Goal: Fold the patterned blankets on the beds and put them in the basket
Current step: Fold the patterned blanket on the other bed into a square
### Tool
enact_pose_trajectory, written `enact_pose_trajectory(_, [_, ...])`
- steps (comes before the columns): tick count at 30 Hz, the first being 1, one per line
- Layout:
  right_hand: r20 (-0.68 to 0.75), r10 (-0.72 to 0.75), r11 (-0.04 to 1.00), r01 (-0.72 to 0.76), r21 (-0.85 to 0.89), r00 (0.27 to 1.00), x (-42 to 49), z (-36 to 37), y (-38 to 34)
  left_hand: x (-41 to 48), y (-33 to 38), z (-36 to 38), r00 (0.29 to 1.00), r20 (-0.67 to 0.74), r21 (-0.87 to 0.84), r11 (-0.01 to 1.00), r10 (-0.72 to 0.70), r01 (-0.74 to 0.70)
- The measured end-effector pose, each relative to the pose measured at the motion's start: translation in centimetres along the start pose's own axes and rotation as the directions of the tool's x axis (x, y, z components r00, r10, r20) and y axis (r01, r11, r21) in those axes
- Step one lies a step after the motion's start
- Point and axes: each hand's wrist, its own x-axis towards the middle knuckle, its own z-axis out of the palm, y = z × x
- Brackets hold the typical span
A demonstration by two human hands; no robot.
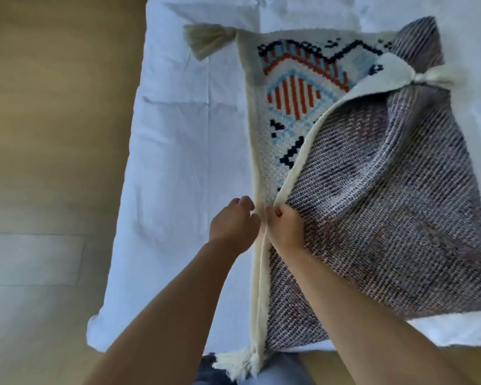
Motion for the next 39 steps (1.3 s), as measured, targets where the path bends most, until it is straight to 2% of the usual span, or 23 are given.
enact_pose_trajectory(3, [-0.103,0.033,0.998,-0.028,0.048,0.994,0.5,0.8,-1.1,1.9,-0.2,-1.4,0.99,0.07,0.062,0.99,0.12,-0.125])
enact_pose_trajectory(7, [-0.243,0.16,0.976,-0.118,0.181,0.957,0.9,1.7,-3.4,5.0,-1.4,-3.8,0.945,0.142,0.157,0.936,0.295,-0.316])
enact_pose_trajectory(11, [-0.376,0.23,0.966,-0.164,0.199,0.897,1.2,2.4,-5.6,7.5,-2.9,-6.8,0.907,0.174,0.149,0.9,0.384,-0.409])
enact_pose_trajectory(14, [-0.433,0.257,0.959,-0.173,0.224,0.864,1.0,3.1,-7.4,9.2,-3.5,-9.1,0.852,0.254,0.237,0.825,0.457,-0.513])
enact_pose_trajectory(18, [-0.496,0.301,0.938,-0.158,0.31,0.815,0.7,3.4,-8.2,11.1,-1.3,-10.7,0.752,0.405,0.346,0.674,0.52,-0.653])
enact_pose_trajectory(20, [-0.52,0.327,0.926,-0.159,0.341,0.789,1.2,4.2,-8.4,12.0,-0.4,-10.5,0.731,0.423,0.366,0.638,0.535,-0.678])
enact_pose_trajectory(24, [-0.489,0.362,0.9,-0.161,0.405,0.794,3.0,6.0,-9.8,14.0,-0.6,-11.0,0.785,0.382,0.407,0.674,0.487,-0.616])
enact_pose_trajectory(27, [-0.453,0.379,0.886,-0.175,0.43,0.807,4.5,7.1,-11.5,16.5,-1.7,-12.6,0.767,0.389,0.483,0.595,0.511,-0.642])
enact_pose_trajectory(30, [-0.423,0.37,0.897,-0.201,0.393,0.827,6.9,8.0,-13.5,20.1,-2.4,-14.8,0.754,0.372,0.512,0.558,0.541,-0.653])
enact_pose_trajectory(32, [-0.418,0.385,0.899,-0.232,0.371,0.823,9.3,8.7,-15.2,23.1,-2.3,-16.3,0.716,0.391,0.523,0.501,0.578,-0.69])
enact_pose_trajectory(34, [-0.445,0.417,0.886,-0.244,0.395,0.792,11.9,9.2,-17.0,26.5,-1.6,-17.5,0.656,0.426,0.55,0.397,0.623,-0.735])
enact_pose_trajectory(38, [-0.497,0.539,0.825,-0.307,0.475,0.68,18.0,10.1,-20.4,34.1,-0.9,-19.8,0.565,0.514,0.548,0.259,0.646,-0.795])
enact_pose_trajectory(39, [-0.498,0.548,0.821,-0.319,0.473,0.672,19.1,10.2,-20.9,35.5,-0.7,-20.2,0.544,0.524,0.547,0.23,0.656,-0.805])
